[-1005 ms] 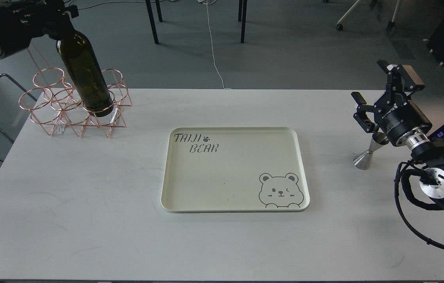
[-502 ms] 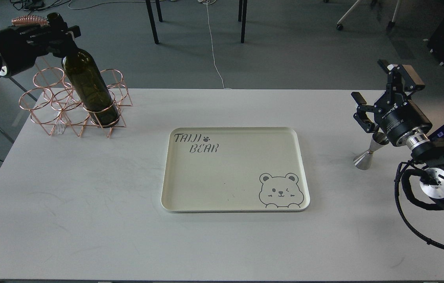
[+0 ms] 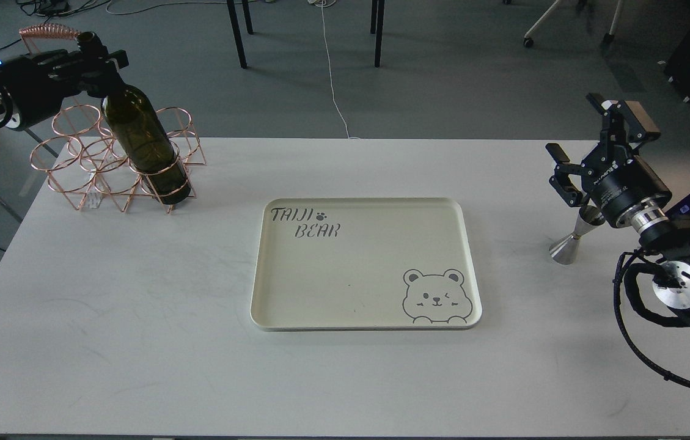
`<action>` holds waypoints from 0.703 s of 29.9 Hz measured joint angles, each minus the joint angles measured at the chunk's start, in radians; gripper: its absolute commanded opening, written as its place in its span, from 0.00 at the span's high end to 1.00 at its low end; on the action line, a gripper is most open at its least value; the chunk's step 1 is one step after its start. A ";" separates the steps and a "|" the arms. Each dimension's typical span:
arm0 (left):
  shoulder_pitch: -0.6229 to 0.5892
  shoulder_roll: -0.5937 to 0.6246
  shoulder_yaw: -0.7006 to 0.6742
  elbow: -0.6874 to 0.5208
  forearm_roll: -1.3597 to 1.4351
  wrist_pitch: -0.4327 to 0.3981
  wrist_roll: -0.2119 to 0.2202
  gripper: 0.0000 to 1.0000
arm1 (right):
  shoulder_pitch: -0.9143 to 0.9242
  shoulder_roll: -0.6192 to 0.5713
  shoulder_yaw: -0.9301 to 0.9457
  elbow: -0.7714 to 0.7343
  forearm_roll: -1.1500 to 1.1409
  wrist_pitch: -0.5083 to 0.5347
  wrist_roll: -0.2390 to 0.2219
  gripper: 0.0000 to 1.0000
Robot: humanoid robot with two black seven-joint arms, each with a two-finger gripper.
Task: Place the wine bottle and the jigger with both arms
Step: 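Open the left gripper and withdraw it from the bottle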
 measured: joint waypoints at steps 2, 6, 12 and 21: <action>0.000 0.000 0.012 0.000 -0.003 0.000 0.000 0.55 | 0.000 0.000 0.000 0.000 0.000 0.000 0.000 0.03; 0.000 0.000 0.018 0.000 -0.016 0.001 0.000 0.21 | 0.000 0.000 0.000 0.001 0.000 0.000 0.000 0.03; -0.006 0.011 0.018 -0.016 -0.045 0.000 0.001 0.02 | 0.000 -0.002 0.000 0.001 0.000 0.000 0.000 0.03; 0.001 0.147 0.017 -0.156 -0.172 -0.043 0.001 0.02 | 0.000 -0.004 0.002 0.003 0.000 0.001 0.000 0.03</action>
